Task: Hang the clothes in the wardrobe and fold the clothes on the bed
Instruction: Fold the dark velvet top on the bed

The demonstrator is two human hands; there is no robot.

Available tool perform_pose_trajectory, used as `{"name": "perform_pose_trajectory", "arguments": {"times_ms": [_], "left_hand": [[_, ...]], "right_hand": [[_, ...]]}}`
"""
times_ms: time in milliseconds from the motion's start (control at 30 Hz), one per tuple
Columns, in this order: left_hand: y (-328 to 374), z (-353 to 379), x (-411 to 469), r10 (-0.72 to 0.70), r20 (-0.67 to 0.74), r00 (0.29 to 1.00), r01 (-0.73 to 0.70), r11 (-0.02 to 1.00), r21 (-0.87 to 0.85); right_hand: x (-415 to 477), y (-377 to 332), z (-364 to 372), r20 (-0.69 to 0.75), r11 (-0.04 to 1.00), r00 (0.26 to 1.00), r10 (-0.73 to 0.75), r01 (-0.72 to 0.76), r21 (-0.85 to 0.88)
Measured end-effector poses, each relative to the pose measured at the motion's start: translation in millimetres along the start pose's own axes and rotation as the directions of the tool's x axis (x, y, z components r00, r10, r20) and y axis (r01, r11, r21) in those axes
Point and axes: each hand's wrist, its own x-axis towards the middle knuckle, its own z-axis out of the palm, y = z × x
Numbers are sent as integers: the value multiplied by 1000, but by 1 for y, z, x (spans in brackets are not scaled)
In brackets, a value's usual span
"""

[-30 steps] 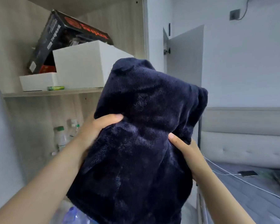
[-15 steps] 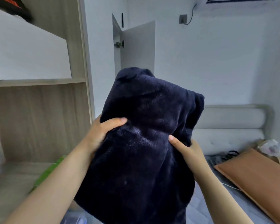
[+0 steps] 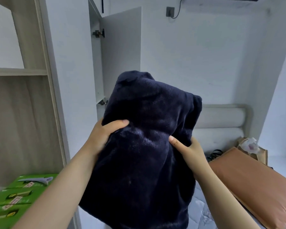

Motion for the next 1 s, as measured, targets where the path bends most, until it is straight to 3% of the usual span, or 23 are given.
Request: {"name": "perform_pose_trajectory", "arguments": {"times_ms": [600,1000], "left_hand": [[-55,-42,240,-1,-34,999,-1,999,-54],[-81,-108,377,37,-172,984,-45,998,-41]], "right_hand": [[232,76,59,-64,998,996,-58,56,-41],[392,131,149,88,997,994,-67,65,31]]}}
